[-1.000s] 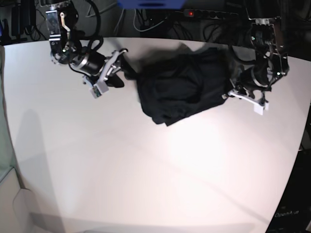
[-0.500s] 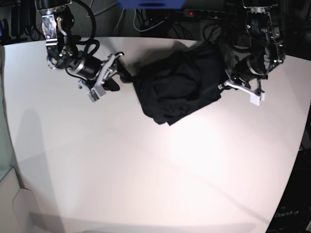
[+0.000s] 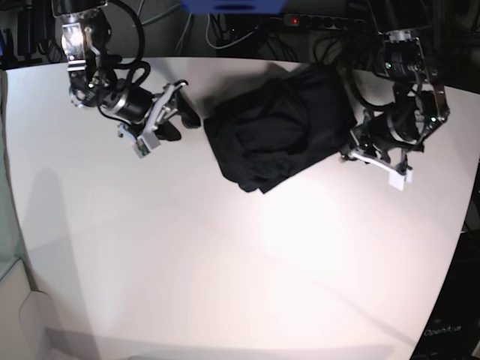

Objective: Fold the T-shirt properly

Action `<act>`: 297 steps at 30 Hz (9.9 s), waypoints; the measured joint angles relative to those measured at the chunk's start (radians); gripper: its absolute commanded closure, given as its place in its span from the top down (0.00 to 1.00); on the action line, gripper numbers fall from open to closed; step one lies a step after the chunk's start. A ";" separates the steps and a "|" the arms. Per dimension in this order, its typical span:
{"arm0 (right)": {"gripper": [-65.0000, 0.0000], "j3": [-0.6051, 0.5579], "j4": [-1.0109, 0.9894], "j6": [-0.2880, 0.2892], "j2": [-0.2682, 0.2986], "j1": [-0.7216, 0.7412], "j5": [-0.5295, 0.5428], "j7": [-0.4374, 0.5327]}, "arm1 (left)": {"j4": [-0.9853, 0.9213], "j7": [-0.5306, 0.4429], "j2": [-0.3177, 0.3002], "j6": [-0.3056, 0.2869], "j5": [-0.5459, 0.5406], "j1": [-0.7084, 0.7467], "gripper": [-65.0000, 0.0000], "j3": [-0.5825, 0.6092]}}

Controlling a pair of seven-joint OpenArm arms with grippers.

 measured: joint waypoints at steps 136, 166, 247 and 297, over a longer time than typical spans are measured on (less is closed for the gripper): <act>0.38 -0.188 -0.140 -0.003 -0.195 0.217 -0.008 -0.095 | -0.411 -0.155 0.102 -0.074 0.137 -0.177 0.00 0.090; 0.00 -0.218 0.127 -0.002 -0.220 0.279 -0.016 -0.219 | -0.410 -0.211 0.108 -0.061 0.167 -0.181 0.00 0.164; 0.01 -0.401 -0.059 -0.002 -0.365 0.322 -0.011 -0.103 | -0.027 -0.037 -0.043 -0.013 0.293 0.030 0.00 -0.058; 0.49 -0.569 -0.312 0.003 -0.323 0.501 -0.010 0.062 | -0.024 -0.045 -0.021 -0.015 0.297 0.099 0.00 -0.055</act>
